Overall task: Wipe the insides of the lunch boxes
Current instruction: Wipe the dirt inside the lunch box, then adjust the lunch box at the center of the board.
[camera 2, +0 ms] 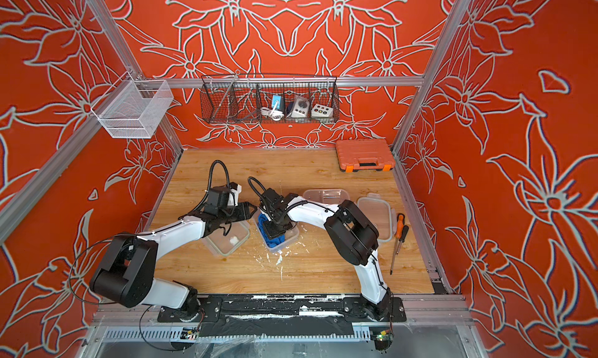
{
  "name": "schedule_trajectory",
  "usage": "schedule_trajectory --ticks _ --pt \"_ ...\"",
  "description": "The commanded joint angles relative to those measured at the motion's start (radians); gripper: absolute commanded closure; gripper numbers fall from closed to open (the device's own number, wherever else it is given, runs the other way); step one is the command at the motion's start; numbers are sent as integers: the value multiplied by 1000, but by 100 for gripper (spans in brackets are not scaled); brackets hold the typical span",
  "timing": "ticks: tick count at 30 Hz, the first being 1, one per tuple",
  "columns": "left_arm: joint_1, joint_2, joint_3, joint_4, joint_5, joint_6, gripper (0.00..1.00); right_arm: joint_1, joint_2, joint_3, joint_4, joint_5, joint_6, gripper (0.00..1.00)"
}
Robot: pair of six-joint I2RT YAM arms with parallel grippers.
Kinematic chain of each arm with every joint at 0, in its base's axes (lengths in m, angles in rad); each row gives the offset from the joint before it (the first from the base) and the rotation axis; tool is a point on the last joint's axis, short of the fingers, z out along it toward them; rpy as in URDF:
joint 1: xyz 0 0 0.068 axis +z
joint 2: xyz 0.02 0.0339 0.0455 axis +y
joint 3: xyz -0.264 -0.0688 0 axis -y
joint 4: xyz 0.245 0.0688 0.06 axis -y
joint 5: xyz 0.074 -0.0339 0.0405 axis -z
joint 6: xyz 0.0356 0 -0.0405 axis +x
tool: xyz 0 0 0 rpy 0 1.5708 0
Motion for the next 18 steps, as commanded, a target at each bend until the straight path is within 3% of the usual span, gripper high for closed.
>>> schedule_trajectory --ticks 1,7,15,18 --pt "-5 11 25 -10 12 32 50 4 -28 13 -54 33 -24 100" --pt "-13 38 40 -11 22 44 60 3 -44 10 -47 15 -35 100" --pt "-46 58 55 -13 -5 77 62 2 -37 11 -63 3 -57 100" --pt "-47 88 68 -15 -6 81 67 2 -52 -10 -57 -1 -55 100"
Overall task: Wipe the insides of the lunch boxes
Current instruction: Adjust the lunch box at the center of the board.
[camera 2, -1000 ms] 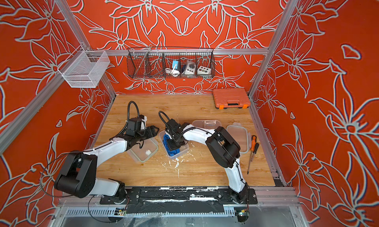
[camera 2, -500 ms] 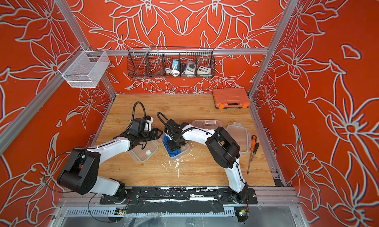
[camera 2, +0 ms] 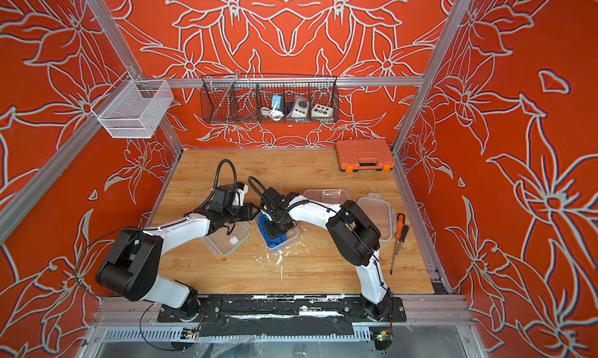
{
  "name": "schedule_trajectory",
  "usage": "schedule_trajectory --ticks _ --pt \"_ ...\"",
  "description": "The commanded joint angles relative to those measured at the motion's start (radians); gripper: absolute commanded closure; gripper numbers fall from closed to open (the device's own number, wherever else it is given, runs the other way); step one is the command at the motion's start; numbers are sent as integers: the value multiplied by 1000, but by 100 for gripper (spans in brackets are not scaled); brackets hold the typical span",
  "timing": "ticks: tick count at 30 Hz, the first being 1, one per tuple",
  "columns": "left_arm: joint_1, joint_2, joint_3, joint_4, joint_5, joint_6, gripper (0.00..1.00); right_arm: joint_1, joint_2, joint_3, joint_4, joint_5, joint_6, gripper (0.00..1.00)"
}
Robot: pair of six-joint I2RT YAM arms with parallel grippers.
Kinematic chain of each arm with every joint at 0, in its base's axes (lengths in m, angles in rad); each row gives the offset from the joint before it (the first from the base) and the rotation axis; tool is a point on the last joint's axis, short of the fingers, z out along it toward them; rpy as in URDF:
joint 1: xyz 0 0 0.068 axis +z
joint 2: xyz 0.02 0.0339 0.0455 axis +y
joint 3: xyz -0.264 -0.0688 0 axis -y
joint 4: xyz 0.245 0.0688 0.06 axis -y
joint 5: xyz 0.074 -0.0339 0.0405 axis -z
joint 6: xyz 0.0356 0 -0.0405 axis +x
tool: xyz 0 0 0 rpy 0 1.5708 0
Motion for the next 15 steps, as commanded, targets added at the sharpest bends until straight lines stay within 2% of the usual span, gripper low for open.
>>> schedule_trajectory --ticks 1,10,15 --pt "-5 39 26 -10 -7 28 69 2 -39 -13 -33 2 -21 100" --pt "-34 61 60 -41 -78 47 87 0 -67 -10 -141 51 -71 100" --pt "-35 37 60 -60 -113 45 90 0 -55 -7 -239 79 -135 100"
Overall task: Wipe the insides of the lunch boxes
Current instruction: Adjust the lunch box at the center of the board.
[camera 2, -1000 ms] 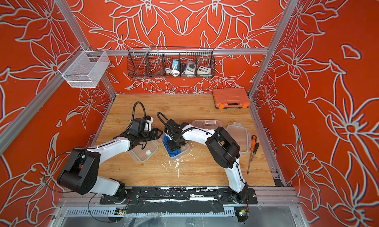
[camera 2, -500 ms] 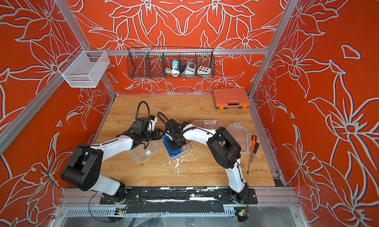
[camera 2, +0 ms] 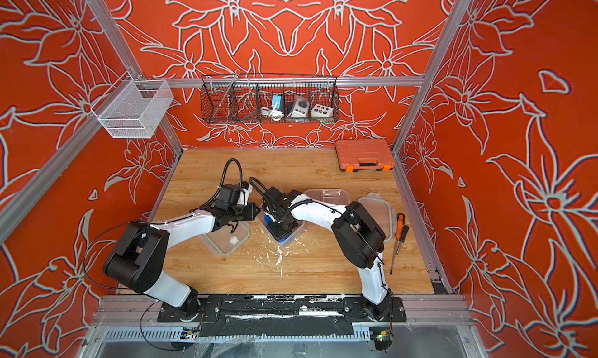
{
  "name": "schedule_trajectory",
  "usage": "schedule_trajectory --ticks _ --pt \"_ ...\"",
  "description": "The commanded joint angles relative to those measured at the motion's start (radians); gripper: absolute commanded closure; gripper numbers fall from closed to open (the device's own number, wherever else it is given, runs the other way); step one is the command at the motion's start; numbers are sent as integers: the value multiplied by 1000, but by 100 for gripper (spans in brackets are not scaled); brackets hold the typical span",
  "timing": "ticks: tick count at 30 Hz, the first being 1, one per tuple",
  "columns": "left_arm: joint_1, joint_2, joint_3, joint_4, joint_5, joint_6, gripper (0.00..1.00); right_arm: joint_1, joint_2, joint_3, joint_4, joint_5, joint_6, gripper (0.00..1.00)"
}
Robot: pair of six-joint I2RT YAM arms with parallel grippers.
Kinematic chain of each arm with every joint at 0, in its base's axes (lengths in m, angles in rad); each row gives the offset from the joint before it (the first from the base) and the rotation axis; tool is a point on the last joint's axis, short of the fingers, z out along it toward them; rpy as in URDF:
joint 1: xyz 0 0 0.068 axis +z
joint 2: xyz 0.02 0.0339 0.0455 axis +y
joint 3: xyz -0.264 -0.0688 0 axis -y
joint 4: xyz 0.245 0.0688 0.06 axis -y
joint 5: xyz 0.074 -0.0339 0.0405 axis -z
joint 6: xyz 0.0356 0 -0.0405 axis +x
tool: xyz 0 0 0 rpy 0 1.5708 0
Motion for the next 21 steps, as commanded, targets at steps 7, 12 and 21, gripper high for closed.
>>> schedule_trajectory --ticks 7,12,21 --pt "-16 -62 14 -65 -100 2 90 -9 -10 17 -293 329 -137 100" --pt "-42 -73 1 -92 -106 2 89 -45 2 32 -307 480 -124 100" --pt "-63 -125 -78 -141 -77 -12 89 -81 47 107 -167 598 -52 100"
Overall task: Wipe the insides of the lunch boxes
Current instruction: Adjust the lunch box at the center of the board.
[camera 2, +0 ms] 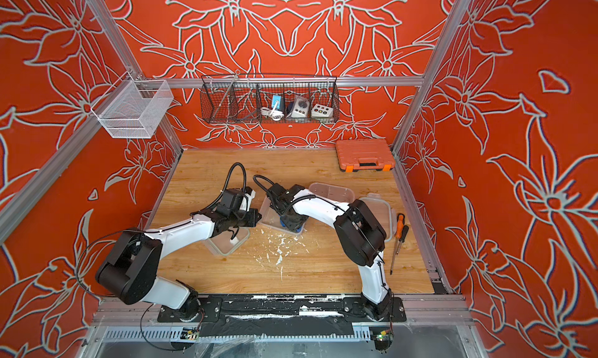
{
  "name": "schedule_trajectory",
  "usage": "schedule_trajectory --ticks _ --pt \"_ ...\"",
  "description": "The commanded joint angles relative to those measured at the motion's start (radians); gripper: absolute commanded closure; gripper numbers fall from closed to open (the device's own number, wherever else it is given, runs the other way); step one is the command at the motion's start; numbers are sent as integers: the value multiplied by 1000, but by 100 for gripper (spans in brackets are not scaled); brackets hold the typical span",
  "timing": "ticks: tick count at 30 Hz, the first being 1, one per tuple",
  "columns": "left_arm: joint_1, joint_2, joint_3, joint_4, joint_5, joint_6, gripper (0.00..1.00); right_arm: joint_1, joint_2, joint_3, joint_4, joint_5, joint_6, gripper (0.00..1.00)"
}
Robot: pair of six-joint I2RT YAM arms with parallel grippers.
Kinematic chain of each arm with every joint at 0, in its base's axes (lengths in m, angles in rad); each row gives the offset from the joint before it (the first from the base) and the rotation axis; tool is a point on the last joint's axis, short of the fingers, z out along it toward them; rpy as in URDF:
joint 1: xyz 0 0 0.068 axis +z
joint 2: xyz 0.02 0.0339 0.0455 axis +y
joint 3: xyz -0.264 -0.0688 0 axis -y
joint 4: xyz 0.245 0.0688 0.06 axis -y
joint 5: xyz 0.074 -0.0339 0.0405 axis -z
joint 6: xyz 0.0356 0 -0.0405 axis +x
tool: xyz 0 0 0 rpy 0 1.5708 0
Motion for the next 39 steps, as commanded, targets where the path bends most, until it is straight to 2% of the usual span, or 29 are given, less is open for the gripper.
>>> schedule_trajectory --ticks 1,10,14,20,23,27,30,34,37,39 --pt "3 -45 -33 -76 -42 1 89 -27 46 47 -15 117 40 100" --pt "3 -140 -62 -160 18 -14 87 -50 141 130 98 85 82 100" --pt "2 -122 -52 -193 40 -8 86 -61 183 163 116 64 129 100" --pt "0 -93 -57 -186 44 -21 86 -79 172 127 192 42 189 100" --pt "1 -103 -42 -192 -12 -28 80 -78 172 109 219 -2 182 100" --pt "3 -149 -2 -199 -99 -26 65 -79 174 76 262 -51 183 100" --pt "16 -116 51 -206 -110 -5 59 -77 184 68 279 -83 198 100" --pt "45 21 143 -251 -38 23 65 -79 190 65 294 -107 218 100" --pt "46 74 143 -205 -1 23 70 -78 195 74 310 -136 237 100" --pt "45 92 131 -172 7 17 78 -78 209 92 317 -162 254 100"
